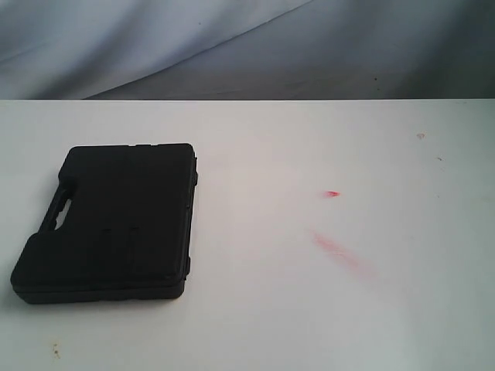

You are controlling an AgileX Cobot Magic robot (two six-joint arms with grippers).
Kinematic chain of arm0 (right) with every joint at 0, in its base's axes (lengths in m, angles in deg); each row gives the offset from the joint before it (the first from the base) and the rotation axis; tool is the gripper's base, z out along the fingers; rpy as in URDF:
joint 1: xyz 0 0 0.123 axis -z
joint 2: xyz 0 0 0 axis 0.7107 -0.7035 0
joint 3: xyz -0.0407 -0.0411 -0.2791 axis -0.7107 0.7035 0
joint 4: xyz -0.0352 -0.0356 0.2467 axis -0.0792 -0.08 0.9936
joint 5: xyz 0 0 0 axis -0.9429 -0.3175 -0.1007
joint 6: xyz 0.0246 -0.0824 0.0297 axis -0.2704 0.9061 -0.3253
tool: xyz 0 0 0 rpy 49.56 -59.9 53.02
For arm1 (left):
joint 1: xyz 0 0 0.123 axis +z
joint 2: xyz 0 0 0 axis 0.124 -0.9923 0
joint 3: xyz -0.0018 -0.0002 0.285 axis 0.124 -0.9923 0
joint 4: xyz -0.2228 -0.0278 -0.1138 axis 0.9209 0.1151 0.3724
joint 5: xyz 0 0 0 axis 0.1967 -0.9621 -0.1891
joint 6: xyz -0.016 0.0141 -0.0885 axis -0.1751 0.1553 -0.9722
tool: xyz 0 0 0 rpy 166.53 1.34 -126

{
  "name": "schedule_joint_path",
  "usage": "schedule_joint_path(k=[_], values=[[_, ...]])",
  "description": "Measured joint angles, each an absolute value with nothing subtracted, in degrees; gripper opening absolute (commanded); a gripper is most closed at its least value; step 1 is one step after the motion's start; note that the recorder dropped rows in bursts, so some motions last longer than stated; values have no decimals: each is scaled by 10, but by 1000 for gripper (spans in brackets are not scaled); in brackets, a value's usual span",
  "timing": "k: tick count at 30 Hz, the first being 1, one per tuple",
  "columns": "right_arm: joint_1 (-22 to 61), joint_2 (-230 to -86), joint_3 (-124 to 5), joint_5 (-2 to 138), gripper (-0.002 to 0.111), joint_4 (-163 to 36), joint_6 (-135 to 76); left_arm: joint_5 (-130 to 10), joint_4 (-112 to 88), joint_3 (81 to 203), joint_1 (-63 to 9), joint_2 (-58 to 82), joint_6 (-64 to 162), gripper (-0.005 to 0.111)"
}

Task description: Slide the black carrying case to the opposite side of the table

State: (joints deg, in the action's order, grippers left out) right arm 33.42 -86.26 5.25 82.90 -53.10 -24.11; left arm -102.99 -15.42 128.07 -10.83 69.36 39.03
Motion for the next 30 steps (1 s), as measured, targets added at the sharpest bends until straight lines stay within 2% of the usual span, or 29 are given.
schedule_joint_path(k=[12,16,20,25,30], values=[[334,-863,52,829,0,-531,-241,-1099,-178,1281,-108,817,392,0],[334,-863,52,829,0,-531,-241,-1147,-172,1282,-108,818,392,0],[334,-863,52,829,0,-531,-241,-1043,-118,1234,-108,818,392,0],[334,-863,52,829,0,-531,-241,-868,-106,1063,-108,816,392,0],[334,-863,52,829,0,-531,-241,-773,-106,946,-108,817,392,0]])
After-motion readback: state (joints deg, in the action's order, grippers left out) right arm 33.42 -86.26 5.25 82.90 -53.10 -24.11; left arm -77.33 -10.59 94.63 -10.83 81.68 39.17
